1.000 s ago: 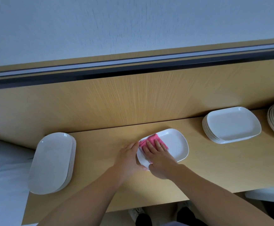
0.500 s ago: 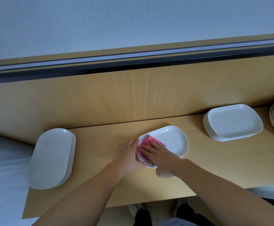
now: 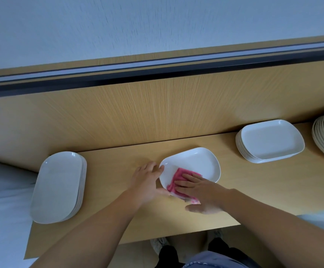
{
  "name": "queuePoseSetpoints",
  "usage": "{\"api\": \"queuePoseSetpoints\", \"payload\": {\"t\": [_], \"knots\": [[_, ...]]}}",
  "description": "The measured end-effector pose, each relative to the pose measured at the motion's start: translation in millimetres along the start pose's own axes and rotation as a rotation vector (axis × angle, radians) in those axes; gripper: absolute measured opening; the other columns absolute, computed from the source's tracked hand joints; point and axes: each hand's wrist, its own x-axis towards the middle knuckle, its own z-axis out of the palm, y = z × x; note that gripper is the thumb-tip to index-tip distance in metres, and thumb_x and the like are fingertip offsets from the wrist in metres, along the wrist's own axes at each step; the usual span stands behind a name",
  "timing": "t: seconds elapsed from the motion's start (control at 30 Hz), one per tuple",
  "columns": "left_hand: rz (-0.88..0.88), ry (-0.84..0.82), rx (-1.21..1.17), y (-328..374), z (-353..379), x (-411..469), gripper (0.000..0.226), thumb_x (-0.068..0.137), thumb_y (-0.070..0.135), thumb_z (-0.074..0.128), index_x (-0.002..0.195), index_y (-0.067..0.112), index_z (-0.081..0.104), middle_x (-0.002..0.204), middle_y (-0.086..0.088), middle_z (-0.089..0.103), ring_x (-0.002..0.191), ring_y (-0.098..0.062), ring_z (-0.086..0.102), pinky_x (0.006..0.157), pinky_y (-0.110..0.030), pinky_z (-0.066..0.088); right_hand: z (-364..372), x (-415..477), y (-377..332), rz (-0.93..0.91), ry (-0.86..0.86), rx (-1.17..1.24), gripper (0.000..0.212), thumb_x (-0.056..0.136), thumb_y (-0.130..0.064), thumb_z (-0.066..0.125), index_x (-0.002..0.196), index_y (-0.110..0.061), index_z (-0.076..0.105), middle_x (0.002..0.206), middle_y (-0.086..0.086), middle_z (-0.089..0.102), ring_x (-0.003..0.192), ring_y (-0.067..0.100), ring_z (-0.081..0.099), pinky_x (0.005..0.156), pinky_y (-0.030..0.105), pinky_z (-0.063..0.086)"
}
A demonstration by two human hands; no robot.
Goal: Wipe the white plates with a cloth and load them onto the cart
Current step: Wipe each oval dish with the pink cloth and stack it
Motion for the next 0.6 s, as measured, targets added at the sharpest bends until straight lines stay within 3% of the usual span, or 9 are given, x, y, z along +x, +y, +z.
{"api": "queuePoseSetpoints", "payload": {"t": [0.1, 0.2, 0.27, 0.33, 0.4, 0.5, 0.53, 0.6], "knots": [[-0.017, -0.007, -0.014, -2.4, 0.1, -0.6, 0.095, 0.072, 0.078, 0.055, 0.151, 0.036, 0.024, 0.15, 0.003, 0.026, 0.137, -0.018, 0.026, 0.112, -0.031, 0.02, 0.0, -7.7, 9.5, -0.025, 0.015, -0.016, 0.065, 0.095, -0.062, 0.019, 0.154, -0.034, 0.014, 0.161, -0.012, 0.008, 0.148, 0.012, -0.012, 0.118, 0.031, -0.015], [-0.024, -0.002, -0.014, -2.3, -0.5, -1.0, 0.093, 0.072, 0.077, 0.058, 0.15, 0.037, 0.026, 0.15, 0.002, 0.027, 0.137, -0.018, 0.026, 0.111, -0.032, 0.021, -0.9, -4.6, 7.2, -0.037, 0.108, -0.001, 0.047, 0.103, -0.04, 0.032, 0.149, -0.03, 0.034, 0.158, -0.009, 0.025, 0.149, 0.015, 0.005, 0.112, 0.02, -0.016], [-0.031, -0.02, -0.012, -2.4, -1.7, -1.0, 0.092, 0.073, 0.076, 0.058, 0.15, 0.039, 0.026, 0.151, 0.001, 0.025, 0.138, -0.018, 0.025, 0.112, -0.032, 0.02, 2.9, -2.2, 4.7, -0.049, 0.149, -0.011, 0.042, 0.102, -0.023, 0.044, 0.144, -0.026, 0.043, 0.154, -0.006, 0.035, 0.148, 0.018, 0.018, 0.116, 0.023, -0.009], [-0.041, -0.02, -0.024, -3.0, -4.0, -1.4, 0.09, 0.072, 0.075, 0.06, 0.149, 0.042, 0.026, 0.152, 0.001, 0.025, 0.139, -0.018, 0.024, 0.113, -0.031, 0.02, 7.9, -3.4, 8.2, -0.062, 0.158, -0.062, 0.052, 0.095, -0.005, 0.054, 0.143, -0.023, 0.045, 0.152, -0.003, 0.039, 0.146, 0.02, 0.024, 0.119, 0.029, 0.0], [-0.035, -0.013, -0.043, -4.4, -5.4, -1.7, 0.088, 0.072, 0.073, 0.062, 0.148, 0.043, 0.028, 0.151, 0.002, 0.026, 0.138, -0.017, 0.025, 0.113, -0.031, 0.021, 5.7, -10.6, 15.8, -0.047, 0.167, -0.072, 0.061, 0.09, 0.005, 0.053, 0.144, -0.02, 0.043, 0.153, -0.002, 0.038, 0.146, 0.017, 0.024, 0.117, 0.027, -0.005], [0.002, -0.009, -0.044, -4.9, -5.7, 1.2, 0.088, 0.074, 0.071, 0.062, 0.149, 0.04, 0.028, 0.153, 0.003, 0.023, 0.138, -0.017, 0.023, 0.113, -0.03, 0.019, -6.4, -24.7, 26.1, -0.003, 0.186, -0.054, 0.058, 0.092, 0.008, 0.044, 0.143, -0.02, 0.045, 0.153, -0.006, 0.037, 0.146, 0.009, 0.022, 0.109, 0.012, -0.017], [0.017, -0.015, -0.032, -3.8, -5.7, 1.3, 0.088, 0.075, 0.07, 0.061, 0.15, 0.037, 0.027, 0.155, 0.003, 0.02, 0.14, -0.017, 0.021, 0.114, -0.03, 0.017, -9.9, -27.2, 27.6, 0.02, 0.178, -0.055, 0.058, 0.092, 0.007, 0.041, 0.143, -0.021, 0.046, 0.153, -0.008, 0.037, 0.146, 0.008, 0.021, 0.111, 0.011, -0.014], [0.06, 0.001, -0.015, -3.0, -4.9, 3.5, 0.089, 0.076, 0.07, 0.061, 0.15, 0.032, 0.028, 0.157, 0.004, 0.017, 0.142, -0.018, 0.018, 0.116, -0.03, 0.014, -19.0, -27.2, 26.4, 0.055, 0.155, -0.063, 0.06, 0.091, 0.008, 0.039, 0.143, -0.023, 0.047, 0.152, -0.01, 0.037, 0.145, 0.009, 0.022, 0.12, 0.02, 0.008]]}}
